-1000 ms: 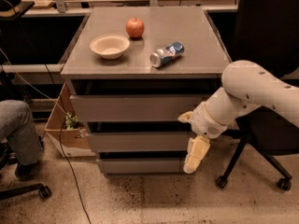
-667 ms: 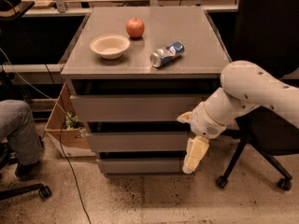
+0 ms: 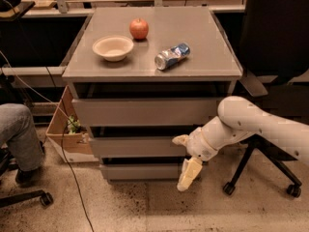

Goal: Open bottom drawer

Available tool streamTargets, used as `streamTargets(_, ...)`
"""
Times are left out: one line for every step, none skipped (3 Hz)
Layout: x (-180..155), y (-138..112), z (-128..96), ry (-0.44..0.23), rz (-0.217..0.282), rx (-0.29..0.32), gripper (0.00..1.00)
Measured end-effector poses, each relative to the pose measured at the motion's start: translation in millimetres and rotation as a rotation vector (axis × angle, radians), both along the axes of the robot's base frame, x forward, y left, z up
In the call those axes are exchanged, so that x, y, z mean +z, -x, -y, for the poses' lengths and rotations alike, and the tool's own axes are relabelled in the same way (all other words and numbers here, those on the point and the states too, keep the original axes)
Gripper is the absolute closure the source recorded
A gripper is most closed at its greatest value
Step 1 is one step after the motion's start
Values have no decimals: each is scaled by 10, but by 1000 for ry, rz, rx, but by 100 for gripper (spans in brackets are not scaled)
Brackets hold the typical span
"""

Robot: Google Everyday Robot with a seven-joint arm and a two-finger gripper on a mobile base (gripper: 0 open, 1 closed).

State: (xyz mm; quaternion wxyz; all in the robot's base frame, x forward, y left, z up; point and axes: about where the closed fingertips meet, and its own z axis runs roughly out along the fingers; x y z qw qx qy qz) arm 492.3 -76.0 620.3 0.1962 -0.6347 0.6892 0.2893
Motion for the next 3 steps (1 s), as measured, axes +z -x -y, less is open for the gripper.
streamTargets(-750, -63, -196, -110, 17, 48, 0)
streamTargets(-1218, -85, -270, -162, 33, 68, 0)
streamTargets(-1842, -26, -261, -196, 2, 59, 0)
